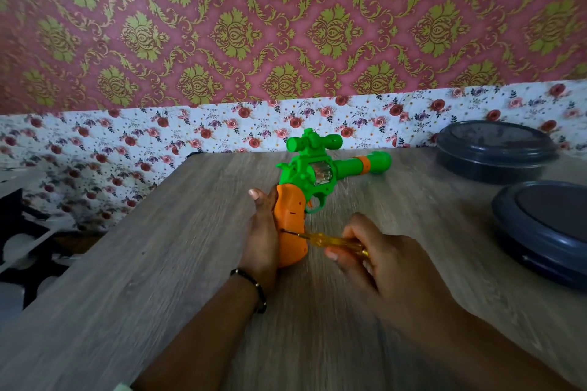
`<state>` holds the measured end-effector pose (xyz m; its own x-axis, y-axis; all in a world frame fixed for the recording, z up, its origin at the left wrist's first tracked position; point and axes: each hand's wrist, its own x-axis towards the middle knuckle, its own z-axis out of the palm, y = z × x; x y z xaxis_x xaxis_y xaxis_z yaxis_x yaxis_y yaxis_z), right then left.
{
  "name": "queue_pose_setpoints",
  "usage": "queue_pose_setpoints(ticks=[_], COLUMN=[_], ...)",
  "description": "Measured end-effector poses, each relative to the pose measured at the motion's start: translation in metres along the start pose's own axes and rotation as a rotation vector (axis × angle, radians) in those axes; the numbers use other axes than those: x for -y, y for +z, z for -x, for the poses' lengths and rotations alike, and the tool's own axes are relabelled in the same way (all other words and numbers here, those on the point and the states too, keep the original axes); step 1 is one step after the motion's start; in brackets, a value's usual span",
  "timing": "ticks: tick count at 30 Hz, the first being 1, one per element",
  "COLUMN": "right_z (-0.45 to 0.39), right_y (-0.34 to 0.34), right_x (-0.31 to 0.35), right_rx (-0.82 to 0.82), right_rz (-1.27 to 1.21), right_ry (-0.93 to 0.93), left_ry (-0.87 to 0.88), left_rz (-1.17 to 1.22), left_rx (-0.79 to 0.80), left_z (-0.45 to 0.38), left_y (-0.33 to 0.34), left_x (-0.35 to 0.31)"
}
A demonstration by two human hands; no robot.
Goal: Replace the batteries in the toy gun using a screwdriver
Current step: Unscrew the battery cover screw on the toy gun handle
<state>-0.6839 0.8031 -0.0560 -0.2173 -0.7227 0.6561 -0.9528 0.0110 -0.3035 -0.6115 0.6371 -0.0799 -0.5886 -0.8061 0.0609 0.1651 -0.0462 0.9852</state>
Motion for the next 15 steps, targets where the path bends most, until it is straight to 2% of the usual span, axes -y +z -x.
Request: queue_pose_setpoints(ticks=[6, 8, 12, 15], right_z=[-0.0015, 0.0000, 0.0000, -0.0013], right_y=[0.0011, 0.0011, 0.0002, 0.0011], right_x=[0.0020, 0.0048, 0.0011, -0.0039], right_rx=[0.018, 0.021, -0.031, -0.027], right_rz=[-0.238, -0.206, 0.014, -0.023], right_ry=[-0.001, 0.040, 0.103, 0.061], left_ry=[0.000, 0.005, 0.014, 0.013], left_rz=[-0.019, -0.050, -0.060, -0.066], left_rx=[-0.010, -0.003, 0.005, 0.004], left_z=[0.0040, 0.0045, 0.0007, 0.0005], left_y=[0.0023, 0.0016, -0.0012, 0.0005], left_x=[-0.0016, -0.0005, 0.0003, 0.0011])
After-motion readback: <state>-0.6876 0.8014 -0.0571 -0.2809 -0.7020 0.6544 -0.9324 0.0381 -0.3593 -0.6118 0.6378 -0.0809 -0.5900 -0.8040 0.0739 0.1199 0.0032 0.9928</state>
